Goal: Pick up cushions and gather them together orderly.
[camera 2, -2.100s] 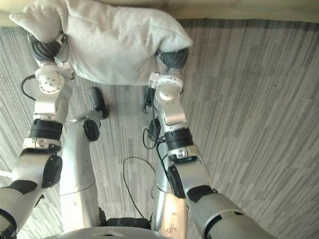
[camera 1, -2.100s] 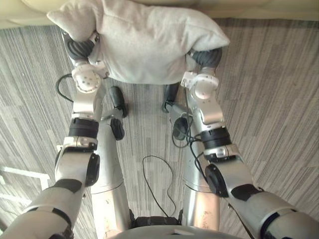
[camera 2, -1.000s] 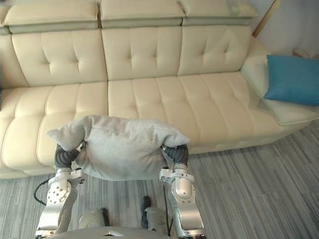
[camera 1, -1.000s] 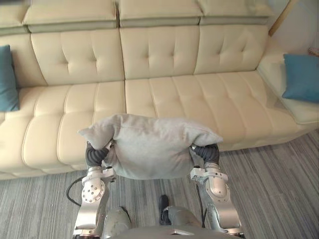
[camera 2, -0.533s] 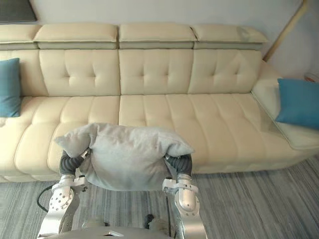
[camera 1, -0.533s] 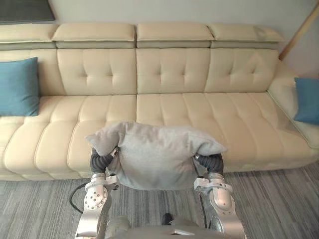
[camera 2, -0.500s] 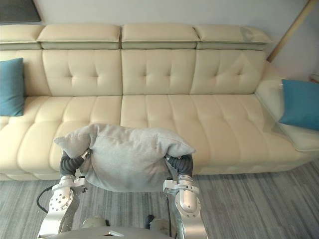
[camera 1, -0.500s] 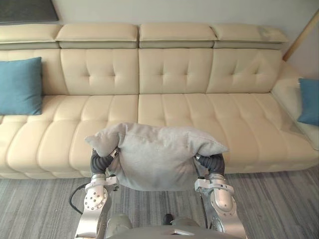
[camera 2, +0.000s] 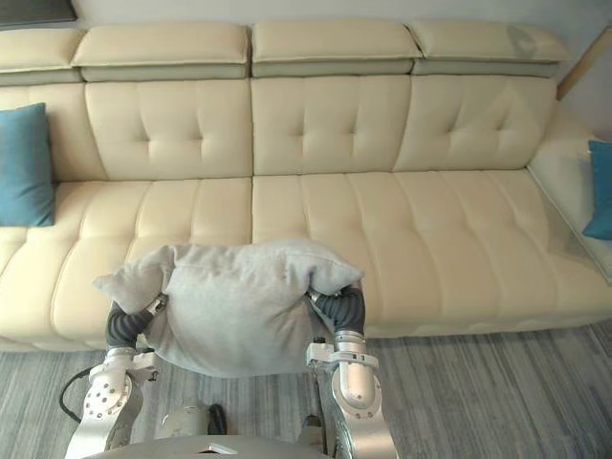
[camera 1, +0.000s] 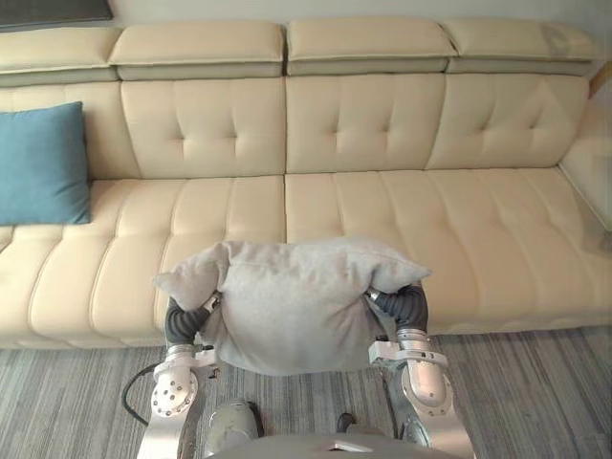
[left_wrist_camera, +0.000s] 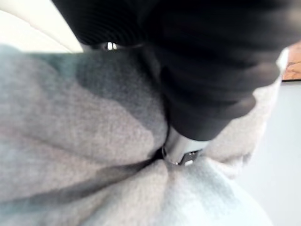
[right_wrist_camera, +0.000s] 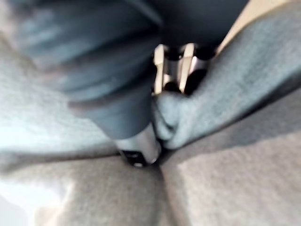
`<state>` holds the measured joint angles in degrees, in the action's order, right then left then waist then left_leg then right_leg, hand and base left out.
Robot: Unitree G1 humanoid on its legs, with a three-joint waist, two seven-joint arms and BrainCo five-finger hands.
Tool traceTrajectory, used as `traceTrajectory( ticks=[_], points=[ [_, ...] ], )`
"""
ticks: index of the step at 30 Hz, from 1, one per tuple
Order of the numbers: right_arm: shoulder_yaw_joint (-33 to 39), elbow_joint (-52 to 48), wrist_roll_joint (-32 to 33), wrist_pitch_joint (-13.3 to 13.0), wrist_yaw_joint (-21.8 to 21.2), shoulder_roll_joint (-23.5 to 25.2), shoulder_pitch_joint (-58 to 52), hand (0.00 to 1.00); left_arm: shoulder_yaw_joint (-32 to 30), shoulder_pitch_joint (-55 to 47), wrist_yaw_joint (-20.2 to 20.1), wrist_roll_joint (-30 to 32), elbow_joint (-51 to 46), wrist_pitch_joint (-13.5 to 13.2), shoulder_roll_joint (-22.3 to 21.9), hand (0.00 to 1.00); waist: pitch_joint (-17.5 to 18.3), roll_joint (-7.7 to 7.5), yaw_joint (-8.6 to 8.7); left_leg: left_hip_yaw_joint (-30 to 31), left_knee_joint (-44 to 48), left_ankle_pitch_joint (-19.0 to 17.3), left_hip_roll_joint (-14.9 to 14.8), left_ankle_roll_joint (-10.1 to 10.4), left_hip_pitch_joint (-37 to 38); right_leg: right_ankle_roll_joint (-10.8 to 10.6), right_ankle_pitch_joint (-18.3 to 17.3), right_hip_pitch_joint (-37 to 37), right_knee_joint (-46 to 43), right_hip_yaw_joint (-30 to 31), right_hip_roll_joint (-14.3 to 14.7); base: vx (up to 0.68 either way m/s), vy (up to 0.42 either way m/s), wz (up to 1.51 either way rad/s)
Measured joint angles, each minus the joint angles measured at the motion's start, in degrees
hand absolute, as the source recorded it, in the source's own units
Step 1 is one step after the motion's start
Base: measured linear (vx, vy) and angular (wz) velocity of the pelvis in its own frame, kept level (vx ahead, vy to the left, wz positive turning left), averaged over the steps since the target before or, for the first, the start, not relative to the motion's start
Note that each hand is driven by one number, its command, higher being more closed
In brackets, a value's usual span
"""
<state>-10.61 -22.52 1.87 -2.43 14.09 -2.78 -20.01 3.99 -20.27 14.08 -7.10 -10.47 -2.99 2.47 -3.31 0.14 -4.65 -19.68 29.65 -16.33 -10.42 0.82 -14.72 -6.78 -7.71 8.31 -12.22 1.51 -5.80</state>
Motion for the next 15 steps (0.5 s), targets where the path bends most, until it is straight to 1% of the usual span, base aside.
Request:
traceTrajectory(
  ticks=[2, 3, 4, 5, 6, 7, 8, 9, 10, 11, 12, 13, 14, 15],
  points=[
    [0.38, 1.92, -0.02, -0.22, -0.29, 0.04, 0.21, 1.00, 0.25, 0.37, 0.00, 0.00, 0.19, 0.04, 0.31, 1.00, 0.19, -0.89, 0.31, -0.88, -1.17, -0.81, 0.88, -0.13, 0.41, -0.55, -0.40, 3.09, -4.35, 0.96, -0.27, 0.11, 0.068, -0.39],
    [0.89, 4.18, -0.03, -0.28, -0.48, 0.16, 0.63, 1.00, 0.48, 0.60, -0.03, 0.00, 0.78, 0.06, 0.79, 1.00, 0.23, -1.73, 0.76, -1.42, -2.19, -0.92, 1.70, -0.29, 1.16, -2.14, -1.47, 6.06, -10.41, 1.10, -1.16, 0.09, 0.044, -0.14],
    [1.60, 6.33, -0.03, -0.29, -1.02, 0.22, 1.10, 1.00, 0.63, 1.03, -0.25, 0.02, 1.96, 0.08, 1.17, 1.00, 0.13, -2.07, 1.49, -1.61, -2.52, -1.04, 2.28, -0.51, 2.01, -2.81, -1.90, 8.19, -15.61, 0.97, -1.88, 0.13, 0.026, -0.02],
    [2.05, 9.11, -0.04, -0.24, -1.21, 0.25, 1.89, 1.00, 0.64, 1.39, -0.56, 0.03, 3.33, 0.43, 1.48, 1.00, 0.08, -2.39, 1.96, -1.65, -2.88, -1.15, 3.11, -0.70, 3.46, -2.67, -1.77, 10.21, -20.66, 0.80, -2.56, 0.16, 0.012, 0.07],
    [2.09, 10.32, -0.03, -0.19, -1.28, 0.27, 2.28, 1.00, 0.64, 1.38, -0.58, 0.04, 3.58, 0.70, 1.63, 1.00, -0.02, -2.55, 2.17, -1.62, -2.97, -1.26, 3.27, -0.89, 4.22, -2.33, -1.44, 10.75, -22.76, 0.47, -2.87, 0.19, -0.004, 0.00],
    [2.13, 11.72, -0.05, -0.07, -1.49, 0.28, 2.41, 1.00, 0.61, 1.31, -0.57, 0.14, 3.84, 1.07, 1.67, 1.00, -0.11, -2.56, 2.22, -1.44, -3.68, -1.53, 3.31, -1.30, 6.00, -1.04, 0.06, 11.20, -26.36, -0.99, -3.10, 0.19, -0.023, -0.10],
    [2.13, 11.95, -0.05, 0.05, -1.60, 0.28, 2.42, 1.00, 0.54, 1.39, -0.57, 0.26, 3.81, 1.14, 1.59, 1.00, -0.38, -2.26, 2.13, -1.21, -5.65, -1.52, 2.86, -1.28, 8.11, 0.57, 3.03, 12.40, -30.26, -2.52, -2.86, 0.14, -0.032, -0.07],
    [2.11, 12.01, -0.04, 0.04, -1.69, 0.29, 2.39, 1.00, 0.52, 1.45, -0.57, 0.53, 3.79, 1.13, 1.64, 1.00, -0.77, -1.77, 2.38, -0.84, -6.64, -1.46, 2.34, -1.19, 9.31, 2.23, 3.57, 12.74, -31.28, -3.63, -2.71, 0.17, -0.074, 0.00],
    [2.16, 12.06, -0.04, 0.00, -2.26, 0.34, 2.63, 1.00, 0.30, 1.64, -0.57, 0.55, 3.79, 0.96, 1.70, 1.00, -0.83, -1.69, 2.84, -0.59, -7.20, -1.42, 1.56, -1.11, 10.09, 2.68, -2.52, 12.30, -29.35, -5.32, -2.07, 0.14, -0.087, 0.04],
    [2.22, 12.06, -0.02, 0.00, -2.63, 0.70, 2.94, 1.00, 0.05, 1.92, -0.57, 0.56, 3.80, 0.94, 1.70, 1.00, -0.80, -2.33, 2.81, -0.57, -7.30, -1.42, 1.49, -1.11, 10.22, 2.84, -4.28, 12.71, -27.79, -5.63, -1.74, 0.18, -0.153, -0.01],
    [2.89, 12.06, 0.00, -0.02, -3.05, 1.61, 3.25, 1.00, -0.15, 2.72, -0.59, 0.56, 4.25, 0.94, 1.70, 1.00, -0.90, -2.91, 2.83, -0.40, -7.36, -1.42, 1.11, -1.10, 10.45, 3.21, -5.42, 13.49, -23.34, -5.79, -0.20, 0.13, -0.148, -0.03],
    [3.15, 12.06, 0.00, -0.01, -3.07, 1.85, 3.35, 1.00, -0.15, 3.17, -0.64, 0.56, 4.74, 0.94, 1.65, 1.00, -1.01, -2.90, 2.94, -0.18, -7.02, -1.43, 0.63, -1.08, 10.52, 3.55, -5.14, 13.68, -19.72, -5.88, 0.97, 0.20, -0.266, 0.03],
    [3.30, 11.88, 0.01, -0.06, -3.19, 1.99, 3.16, 1.00, -0.14, 3.35, -0.83, 0.57, 4.99, 0.94, 1.73, 1.00, -0.85, -3.91, 3.37, 0.87, -4.85, -2.91, 0.31, 1.38, 11.10, 5.37, 5.26, 12.10, -8.25, -5.66, 2.96, 0.20, -0.274, 0.05],
    [3.63, 11.88, 0.01, -0.13, -3.20, 1.62, 3.34, 1.00, -0.08, 4.00, -1.04, 0.62, 5.85, 0.87, 1.25, 1.00, -1.33, -2.85, 3.49, 1.74, -4.13, -3.94, -0.44, 2.42, 11.34, 5.42, 4.83, 11.12, -8.49, -6.15, 3.76, 0.19, -0.261, -0.06]
  ],
)
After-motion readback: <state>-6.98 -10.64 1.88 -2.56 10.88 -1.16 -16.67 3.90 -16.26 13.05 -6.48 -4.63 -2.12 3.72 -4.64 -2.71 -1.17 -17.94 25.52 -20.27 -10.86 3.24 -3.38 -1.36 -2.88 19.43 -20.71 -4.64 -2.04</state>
